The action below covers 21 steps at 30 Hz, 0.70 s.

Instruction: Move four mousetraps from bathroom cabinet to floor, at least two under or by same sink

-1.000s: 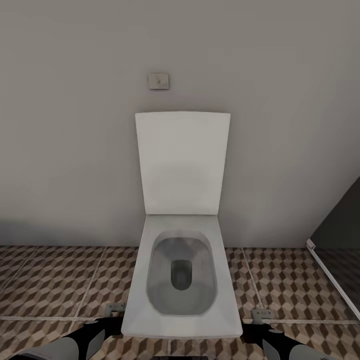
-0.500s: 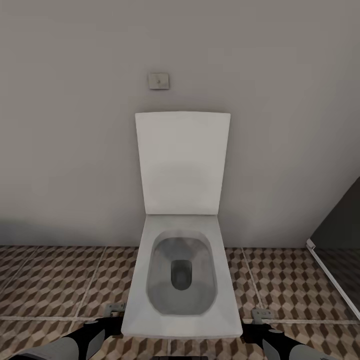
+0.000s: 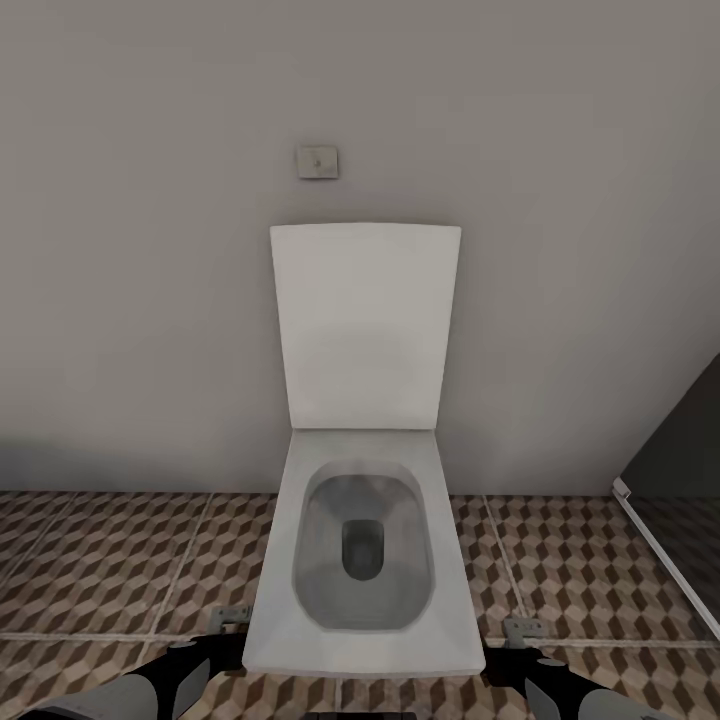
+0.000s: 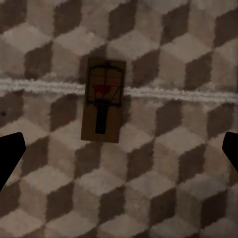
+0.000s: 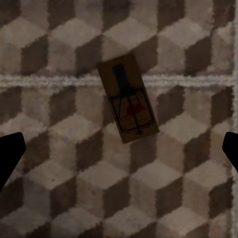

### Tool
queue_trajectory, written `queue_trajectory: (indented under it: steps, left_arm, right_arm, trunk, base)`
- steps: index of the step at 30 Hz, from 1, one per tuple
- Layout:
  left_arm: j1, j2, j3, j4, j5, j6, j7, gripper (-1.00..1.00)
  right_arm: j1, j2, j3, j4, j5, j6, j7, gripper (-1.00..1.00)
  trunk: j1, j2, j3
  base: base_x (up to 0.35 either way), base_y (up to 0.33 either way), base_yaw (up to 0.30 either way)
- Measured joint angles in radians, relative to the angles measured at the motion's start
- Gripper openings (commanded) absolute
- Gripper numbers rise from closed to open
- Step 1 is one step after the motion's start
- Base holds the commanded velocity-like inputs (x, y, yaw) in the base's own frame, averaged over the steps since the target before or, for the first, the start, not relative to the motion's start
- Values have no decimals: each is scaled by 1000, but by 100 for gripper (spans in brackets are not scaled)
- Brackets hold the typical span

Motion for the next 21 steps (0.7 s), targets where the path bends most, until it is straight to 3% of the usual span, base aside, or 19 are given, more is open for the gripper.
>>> queue_trajectory:
  steps: [21]
  left_arm:
    - [0,0,0,0,0,-1,1,100]
  right_arm:
    - [0,-1,0,0,0,0,-1,100]
  trunk:
    - [0,0,0]
  base:
    - [0,0,0]
